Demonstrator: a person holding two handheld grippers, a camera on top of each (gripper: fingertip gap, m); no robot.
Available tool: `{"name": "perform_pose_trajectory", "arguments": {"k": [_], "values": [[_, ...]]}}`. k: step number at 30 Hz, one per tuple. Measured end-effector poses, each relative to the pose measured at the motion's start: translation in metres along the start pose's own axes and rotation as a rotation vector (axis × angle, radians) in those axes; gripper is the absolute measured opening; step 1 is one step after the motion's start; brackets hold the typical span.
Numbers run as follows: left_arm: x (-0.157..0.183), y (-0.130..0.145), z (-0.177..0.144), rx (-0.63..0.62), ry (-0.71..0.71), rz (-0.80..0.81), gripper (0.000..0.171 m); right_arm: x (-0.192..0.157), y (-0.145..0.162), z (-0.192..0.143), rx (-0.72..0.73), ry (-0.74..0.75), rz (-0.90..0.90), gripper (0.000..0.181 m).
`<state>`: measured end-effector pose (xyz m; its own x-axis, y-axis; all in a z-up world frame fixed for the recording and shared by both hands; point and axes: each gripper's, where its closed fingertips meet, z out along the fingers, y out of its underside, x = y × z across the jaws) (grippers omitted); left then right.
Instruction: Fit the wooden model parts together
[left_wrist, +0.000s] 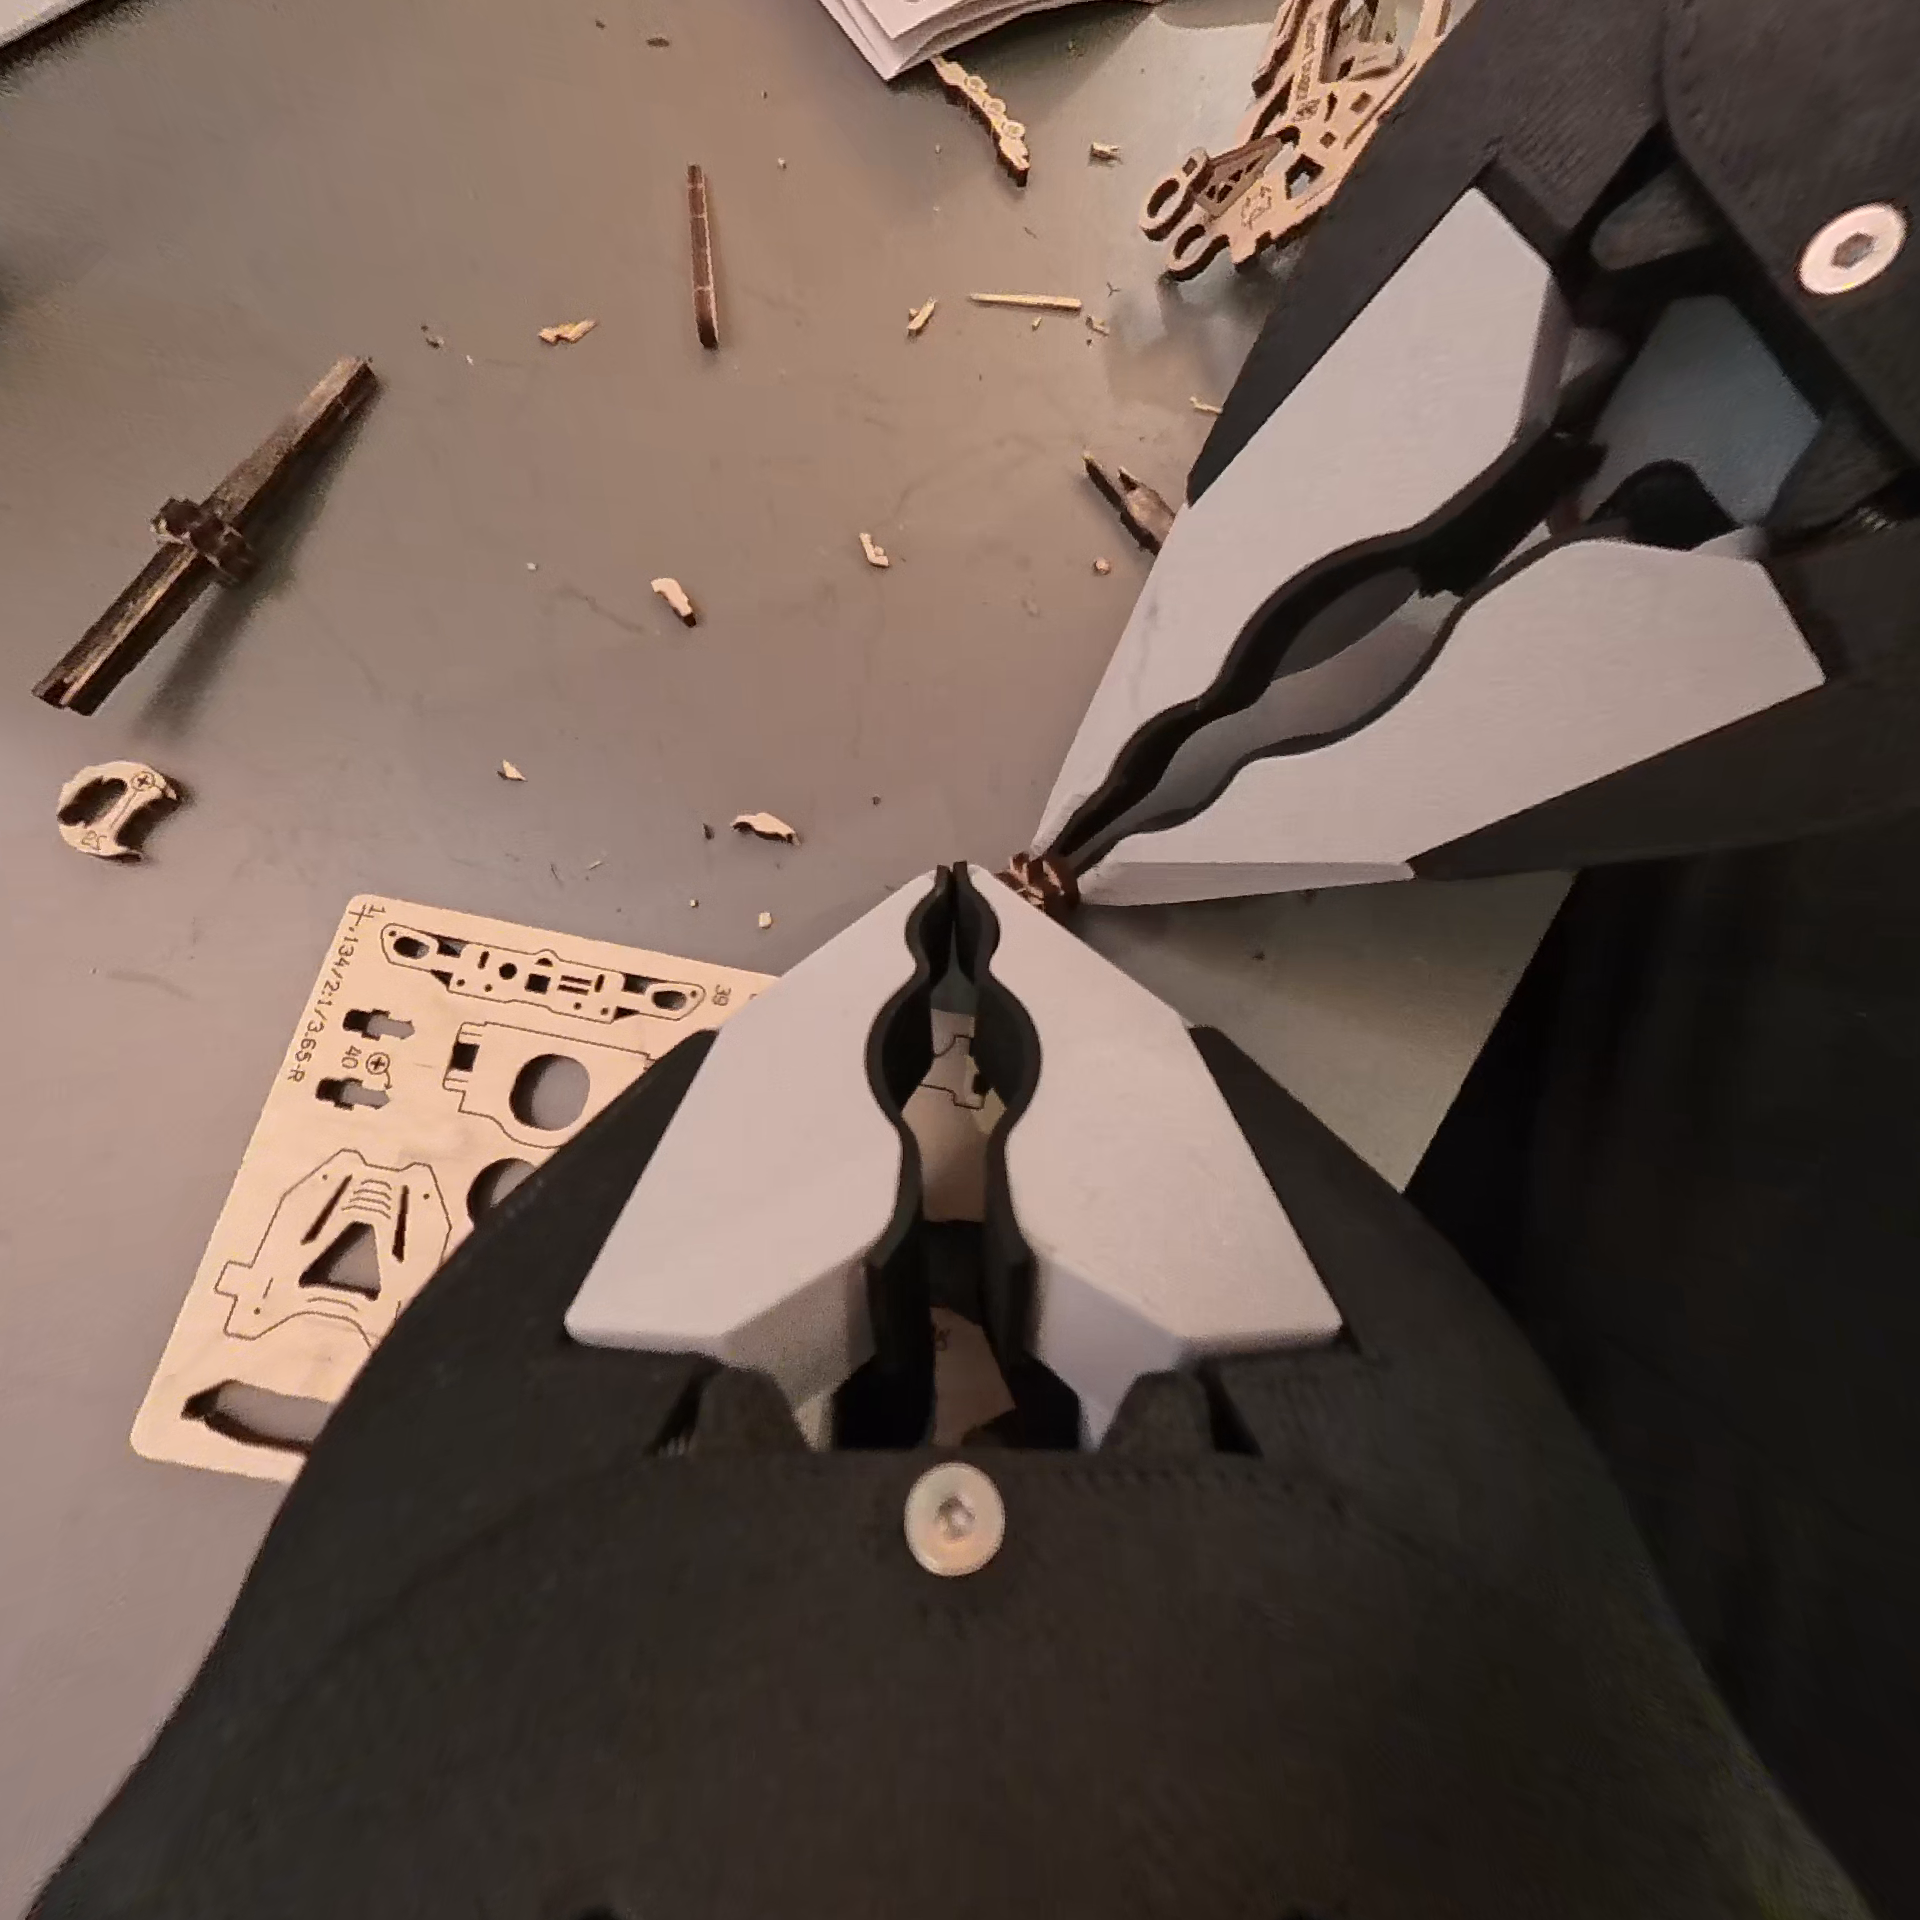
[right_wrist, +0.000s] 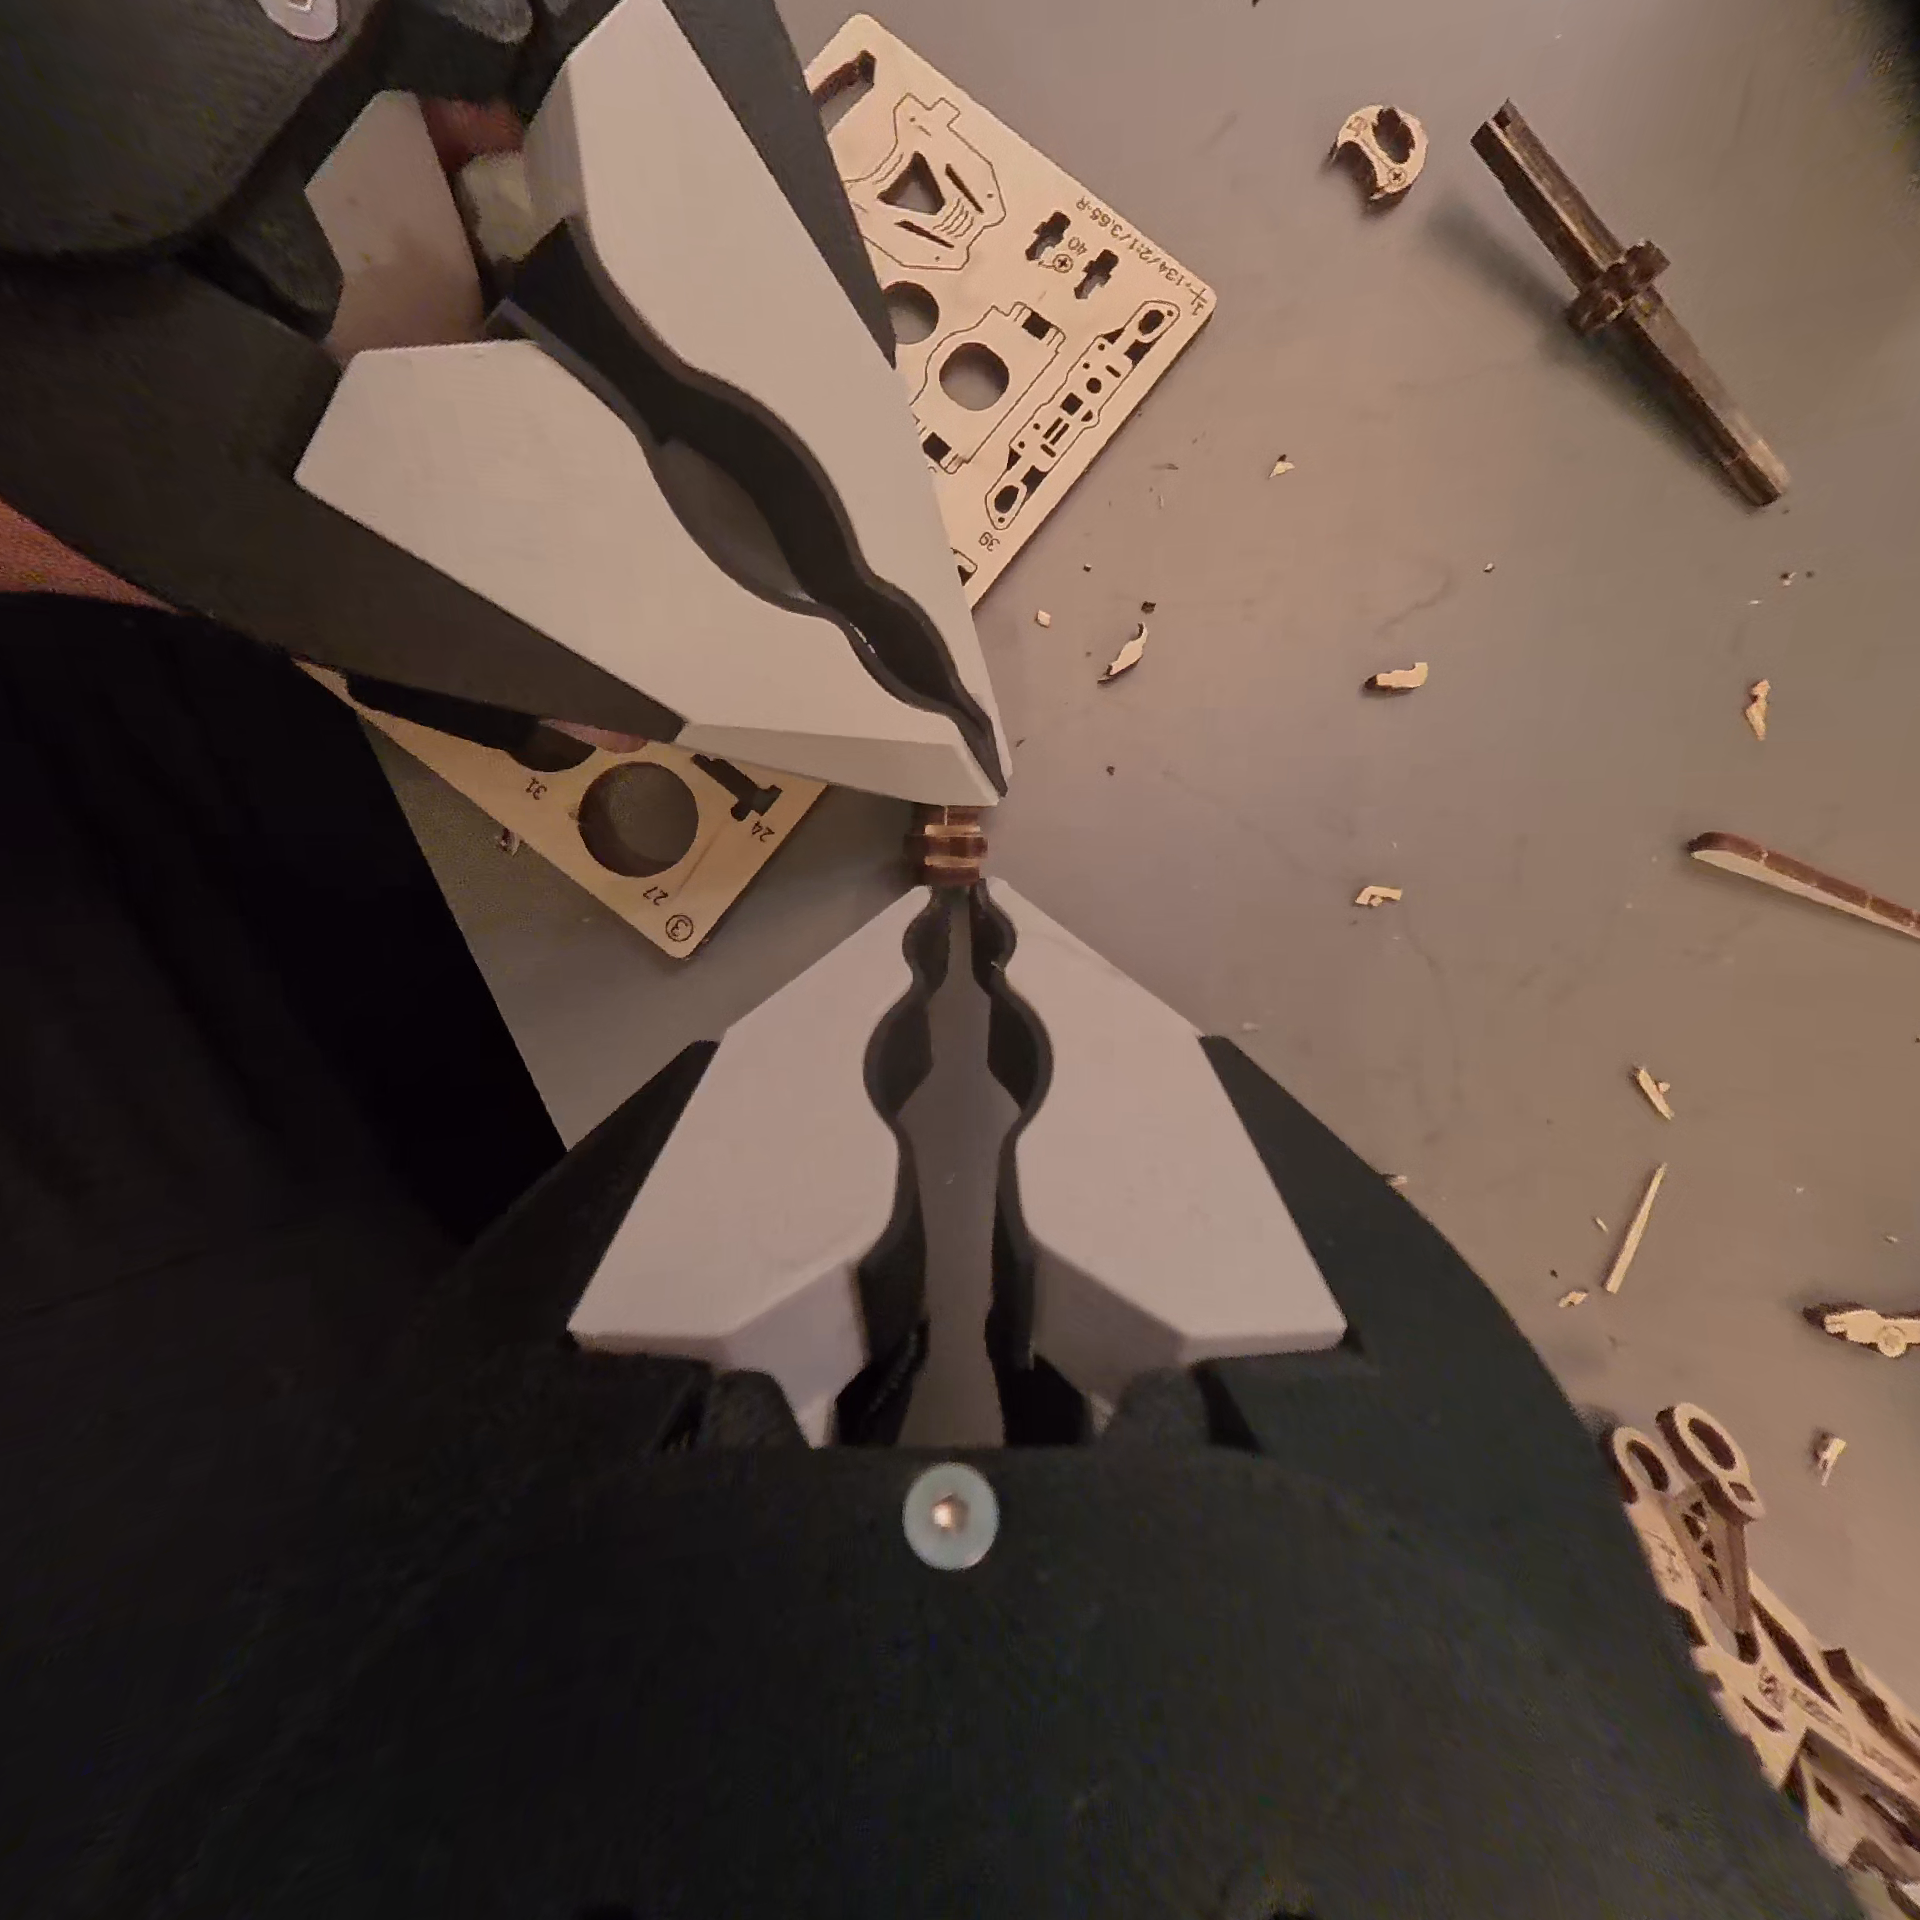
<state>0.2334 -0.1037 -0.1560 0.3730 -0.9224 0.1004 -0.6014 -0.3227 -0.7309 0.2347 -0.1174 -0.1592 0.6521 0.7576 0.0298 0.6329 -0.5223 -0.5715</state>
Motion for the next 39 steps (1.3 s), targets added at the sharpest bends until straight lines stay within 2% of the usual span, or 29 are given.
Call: {"name": "perform_pose_trajectory", "arguments": {"k": [17, 23, 30, 39], "values": [[-0.006, -0.001, -0.005, -0.020, 0.071, -0.051, 0.000, -0.001, 0.008, -0.006, -0.014, -0.031, -0.040, 0.000], [0.002, 0.005, -0.002, -0.057, 0.087, -0.032, 0.000, -0.004, 0.004, -0.002, -0.005, -0.040, -0.031, 0.008], [0.007, 0.001, 0.000, -0.046, 0.117, -0.060, 0.000, -0.004, 0.003, -0.005, 0.000, -0.049, -0.026, 0.006], [0.025, -0.007, 0.016, -0.117, 0.150, 0.063, 0.000, 0.004, 0.018, -0.029, -0.058, -0.019, -0.036, 0.000]]}}
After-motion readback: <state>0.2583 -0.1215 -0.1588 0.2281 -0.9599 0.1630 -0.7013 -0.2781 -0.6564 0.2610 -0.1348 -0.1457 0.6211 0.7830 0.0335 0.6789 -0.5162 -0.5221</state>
